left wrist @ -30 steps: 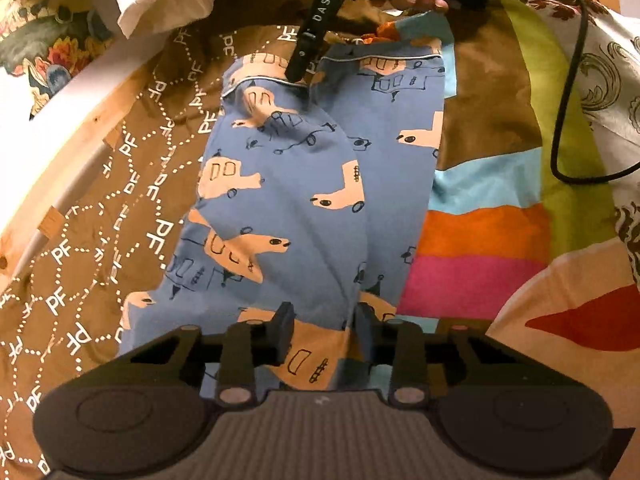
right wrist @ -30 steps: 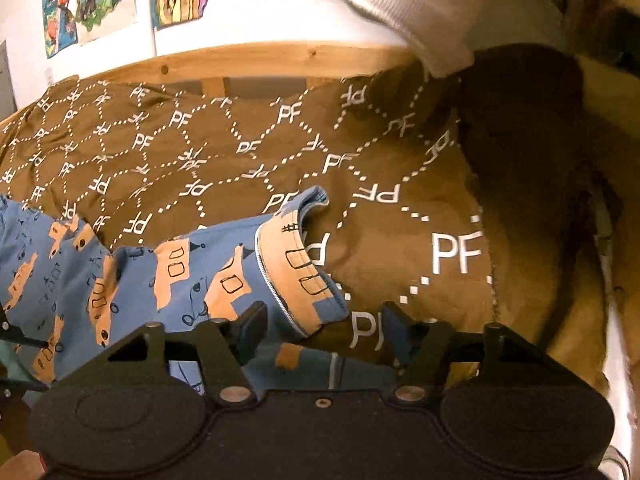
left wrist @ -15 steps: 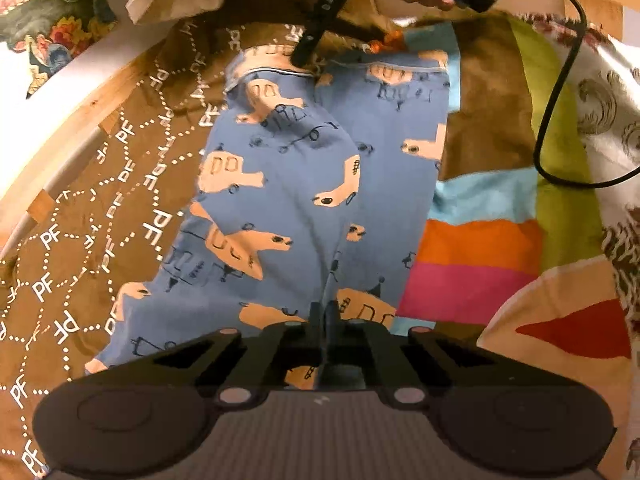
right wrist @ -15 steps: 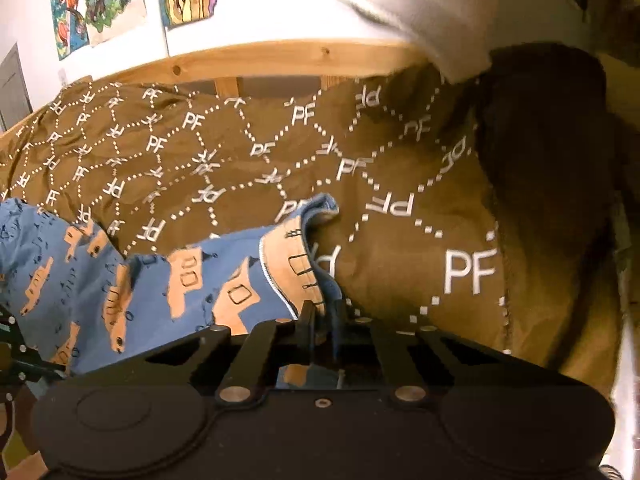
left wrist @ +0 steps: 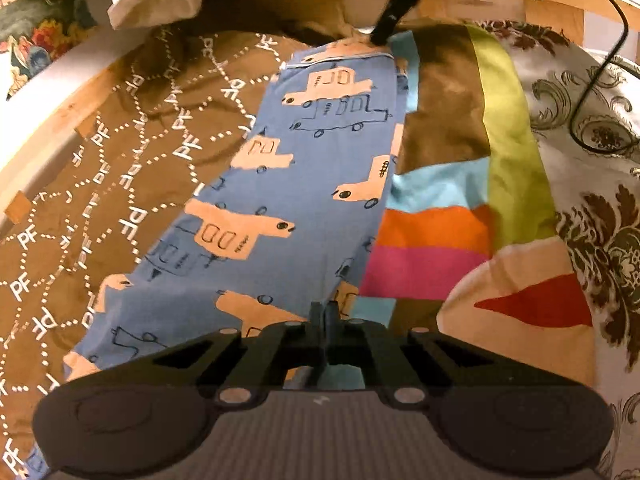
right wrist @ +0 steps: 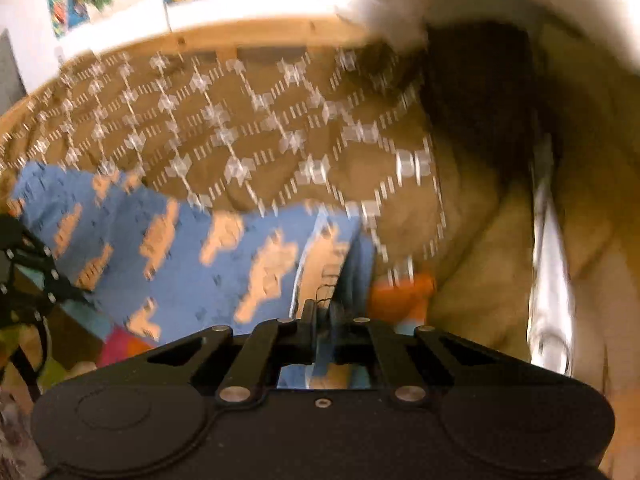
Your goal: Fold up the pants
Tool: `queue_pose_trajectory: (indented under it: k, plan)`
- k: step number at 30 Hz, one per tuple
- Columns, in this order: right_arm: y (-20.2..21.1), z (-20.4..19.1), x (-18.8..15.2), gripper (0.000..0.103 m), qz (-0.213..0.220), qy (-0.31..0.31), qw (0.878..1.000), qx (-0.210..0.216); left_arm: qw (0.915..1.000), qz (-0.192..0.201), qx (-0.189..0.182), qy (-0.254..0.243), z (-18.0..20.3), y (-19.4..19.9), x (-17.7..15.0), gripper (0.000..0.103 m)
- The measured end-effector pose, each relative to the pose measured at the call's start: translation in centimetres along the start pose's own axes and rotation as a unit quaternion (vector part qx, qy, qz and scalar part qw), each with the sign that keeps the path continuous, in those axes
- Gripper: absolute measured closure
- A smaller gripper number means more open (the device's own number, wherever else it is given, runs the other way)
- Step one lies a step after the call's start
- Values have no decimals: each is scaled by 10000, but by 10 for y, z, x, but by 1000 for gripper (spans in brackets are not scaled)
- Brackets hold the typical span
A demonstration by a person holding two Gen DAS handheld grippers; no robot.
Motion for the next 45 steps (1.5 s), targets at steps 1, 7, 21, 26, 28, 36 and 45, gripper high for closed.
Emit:
queue_pose_trajectory:
  k: [1,7,21,26,28,36,45]
  plan:
    - [-5,3,-6,98,-100,-42,9999,-42,10000,7,-1,-28,0,0,0,103]
    - [-2,5,-22,98,-168,-166,9997,2,10000,-1,-10,-70,-1,0,-1,103]
    - [-1,13,-5,38,325,385,9986,-180,9981,-137,131,590,-43,46,-15,33]
    - [-29,8,27,36,495,262,9983,-185,9750,-110,1446,1685,-126,64,-25,33]
    - [-35,-2,42,36,743,447,9959,-250,9642,-113,1672,2055,-161,63,-30,33]
    - [-84,-114,94,39,740,1990,9697,1205,9565,-714,676,2747,-235,18,-51,49]
    - [-168,-200,108,78,58,2711,9490,1612,9486,-1176,631,2871,-243,-10,-58,97]
Point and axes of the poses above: each gripper's, at about its wrist camera, not at the fingertips, and y roughly against the way its jaws point, z to its right, x to its top, the point moved 3 cm from there along -y, roughly the way its jaws point, and after that the axes turned 2 degrees about -y, right-handed, at the moved point
